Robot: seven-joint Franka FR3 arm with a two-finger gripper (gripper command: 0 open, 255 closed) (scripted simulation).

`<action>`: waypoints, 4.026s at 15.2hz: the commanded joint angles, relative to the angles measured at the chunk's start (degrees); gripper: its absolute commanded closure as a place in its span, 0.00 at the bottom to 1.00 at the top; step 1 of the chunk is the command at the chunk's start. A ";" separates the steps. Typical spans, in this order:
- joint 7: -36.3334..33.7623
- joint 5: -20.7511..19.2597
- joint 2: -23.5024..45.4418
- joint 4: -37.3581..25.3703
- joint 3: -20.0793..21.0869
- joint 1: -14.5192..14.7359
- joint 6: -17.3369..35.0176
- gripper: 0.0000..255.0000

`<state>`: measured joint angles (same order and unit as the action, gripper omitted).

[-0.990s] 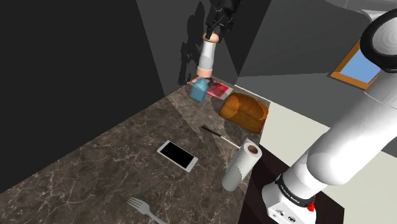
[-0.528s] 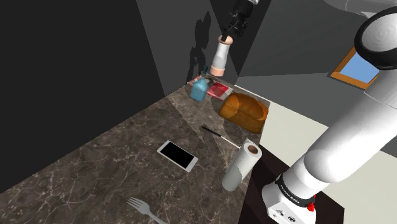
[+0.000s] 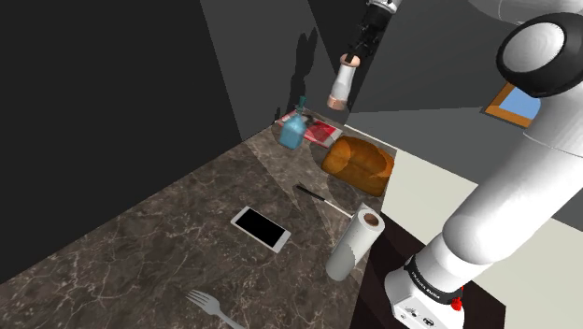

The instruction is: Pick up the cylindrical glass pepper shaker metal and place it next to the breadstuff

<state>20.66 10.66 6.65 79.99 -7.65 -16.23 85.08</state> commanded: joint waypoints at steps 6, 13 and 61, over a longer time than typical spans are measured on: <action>9.00 1.71 8.23 -10.28 -3.72 -6.23 -3.80 1.00; 16.15 5.01 21.85 -30.34 -5.71 -14.83 -11.77 1.00; 23.11 4.45 17.93 8.09 -5.94 -12.16 21.94 1.00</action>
<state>43.77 15.11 24.59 88.06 -13.59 -28.40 106.98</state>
